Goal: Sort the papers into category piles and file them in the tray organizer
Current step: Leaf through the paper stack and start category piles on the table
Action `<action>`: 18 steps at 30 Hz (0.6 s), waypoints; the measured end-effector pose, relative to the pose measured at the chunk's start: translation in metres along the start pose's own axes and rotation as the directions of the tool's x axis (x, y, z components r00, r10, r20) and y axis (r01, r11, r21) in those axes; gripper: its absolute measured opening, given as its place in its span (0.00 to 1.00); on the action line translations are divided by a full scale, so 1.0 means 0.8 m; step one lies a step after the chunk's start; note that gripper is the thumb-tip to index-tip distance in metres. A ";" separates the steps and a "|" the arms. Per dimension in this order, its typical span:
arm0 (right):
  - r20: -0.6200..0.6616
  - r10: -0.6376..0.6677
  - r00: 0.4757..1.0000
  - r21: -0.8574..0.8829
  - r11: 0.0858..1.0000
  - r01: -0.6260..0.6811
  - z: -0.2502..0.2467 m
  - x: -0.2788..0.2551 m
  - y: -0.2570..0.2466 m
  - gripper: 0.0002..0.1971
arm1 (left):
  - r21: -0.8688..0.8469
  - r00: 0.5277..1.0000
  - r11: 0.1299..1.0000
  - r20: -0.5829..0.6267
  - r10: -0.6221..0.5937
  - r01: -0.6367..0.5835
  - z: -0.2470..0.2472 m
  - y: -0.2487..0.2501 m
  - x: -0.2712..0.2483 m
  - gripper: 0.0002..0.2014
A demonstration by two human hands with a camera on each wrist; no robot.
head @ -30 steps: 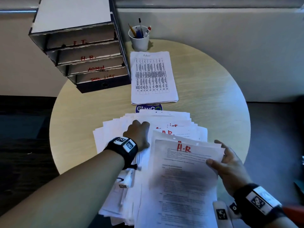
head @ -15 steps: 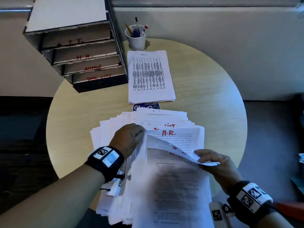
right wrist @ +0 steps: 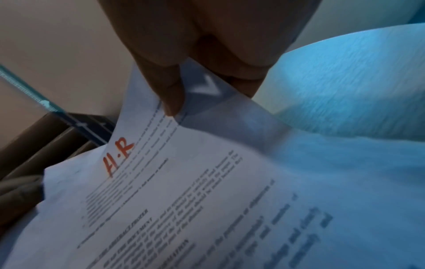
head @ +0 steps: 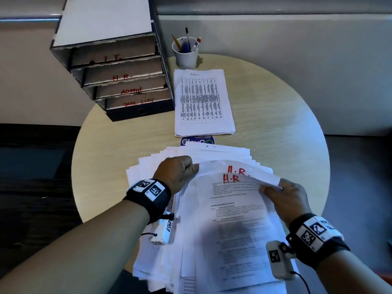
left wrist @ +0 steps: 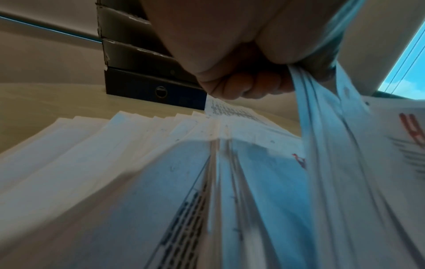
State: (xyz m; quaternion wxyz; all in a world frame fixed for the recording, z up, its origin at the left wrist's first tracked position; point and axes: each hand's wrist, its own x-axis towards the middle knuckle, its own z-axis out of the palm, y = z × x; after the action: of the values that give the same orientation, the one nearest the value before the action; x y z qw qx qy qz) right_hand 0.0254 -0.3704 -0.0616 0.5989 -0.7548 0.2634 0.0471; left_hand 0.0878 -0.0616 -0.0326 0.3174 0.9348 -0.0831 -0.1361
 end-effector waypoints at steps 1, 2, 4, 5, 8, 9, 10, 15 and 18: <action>-0.007 -0.003 1.000 -0.022 1.000 0.003 -0.001 -0.002 0.002 0.09 | -0.035 1.000 0.999 0.017 -0.012 0.012 0.001 -0.003 0.000 0.18; -0.020 -0.009 1.000 -0.037 0.999 0.008 -0.001 -0.003 0.003 0.10 | -0.098 0.999 0.994 0.032 -0.038 0.041 0.003 -0.008 -0.001 0.16; -0.063 -0.030 0.998 -0.068 0.997 0.026 -0.006 -0.004 0.004 0.09 | -0.244 0.992 0.962 0.056 -0.112 0.122 0.005 -0.017 -0.003 0.10; -0.085 -0.041 0.995 -0.063 0.997 0.036 -0.011 -0.005 0.003 0.08 | -0.283 0.987 0.945 0.063 -0.151 0.162 0.005 -0.020 -0.004 0.06; -0.115 -0.081 0.990 0.038 0.996 0.086 -0.029 -0.006 0.003 0.13 | -0.298 0.966 0.919 0.100 -0.240 0.259 0.003 -0.032 -0.010 0.05; -0.109 -0.092 0.990 0.063 0.993 0.099 -0.036 -0.006 0.003 0.15 | -0.308 0.960 0.909 0.111 -0.258 0.280 0.003 -0.034 -0.011 0.05; -0.095 -0.093 0.991 0.082 0.991 0.101 -0.044 -0.007 0.003 0.15 | -0.307 0.956 0.906 0.115 -0.268 0.291 0.004 -0.037 -0.011 0.06; 0.009 -0.103 0.995 0.117 0.988 0.101 -0.068 -0.012 -0.004 0.09 | -0.212 0.956 0.934 0.126 -0.265 0.287 0.012 -0.033 -0.003 0.11; 0.060 -0.112 0.992 0.141 0.985 0.103 -0.067 -0.018 -0.014 0.08 | -0.051 0.987 0.986 -0.027 -0.161 0.160 0.013 -0.017 -0.001 0.23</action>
State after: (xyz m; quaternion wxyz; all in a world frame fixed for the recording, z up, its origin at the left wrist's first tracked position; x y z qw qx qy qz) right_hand 0.0050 -0.4134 -0.0309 0.6596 -0.7229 0.2046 0.0221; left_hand 0.0853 -0.0564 -0.0488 0.3293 0.9324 0.0008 -0.1488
